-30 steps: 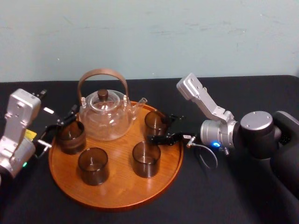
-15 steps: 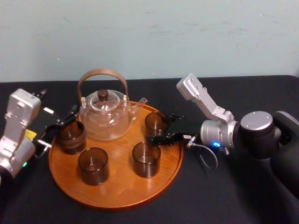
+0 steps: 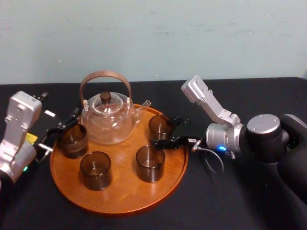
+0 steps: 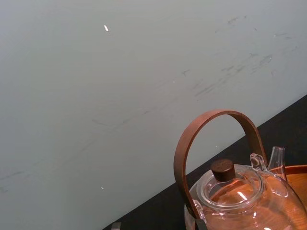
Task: Pick up the glass from the table and place it on the tray.
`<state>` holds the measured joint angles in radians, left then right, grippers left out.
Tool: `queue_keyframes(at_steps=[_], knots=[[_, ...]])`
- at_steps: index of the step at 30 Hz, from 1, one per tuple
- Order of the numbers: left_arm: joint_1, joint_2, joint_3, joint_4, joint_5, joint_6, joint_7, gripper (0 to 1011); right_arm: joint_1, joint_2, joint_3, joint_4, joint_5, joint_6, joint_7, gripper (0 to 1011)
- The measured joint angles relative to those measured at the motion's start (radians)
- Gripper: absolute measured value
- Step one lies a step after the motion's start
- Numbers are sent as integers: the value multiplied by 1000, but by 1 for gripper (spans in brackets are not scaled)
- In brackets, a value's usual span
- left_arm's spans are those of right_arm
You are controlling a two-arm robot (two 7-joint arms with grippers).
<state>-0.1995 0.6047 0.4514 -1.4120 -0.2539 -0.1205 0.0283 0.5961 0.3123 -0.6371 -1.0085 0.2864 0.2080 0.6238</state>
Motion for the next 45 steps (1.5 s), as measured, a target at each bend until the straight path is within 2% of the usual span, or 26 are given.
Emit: queue_keyframes(at_steps=[6, 11, 26, 36, 40, 45], knots=[[0, 0, 0, 0, 0, 0, 0, 1001, 0, 0, 0, 0, 1, 0, 1, 1002], [0, 0, 0, 0, 0, 0, 0, 1001, -15, 20, 15, -26, 19, 6, 21, 1002], [0, 0, 0, 0, 0, 0, 0, 1001, -122, 150, 63, -212, 79, 41, 25, 1002], [0, 0, 0, 0, 0, 0, 0, 1001, -211, 258, 113, -352, 143, 42, 24, 1002], [0, 0, 0, 0, 0, 0, 0, 1001, -254, 294, 152, -403, 174, 29, -13, 1002], [0, 0, 0, 0, 0, 0, 0, 1001, -296, 300, 202, -430, 196, 5, -86, 1002]])
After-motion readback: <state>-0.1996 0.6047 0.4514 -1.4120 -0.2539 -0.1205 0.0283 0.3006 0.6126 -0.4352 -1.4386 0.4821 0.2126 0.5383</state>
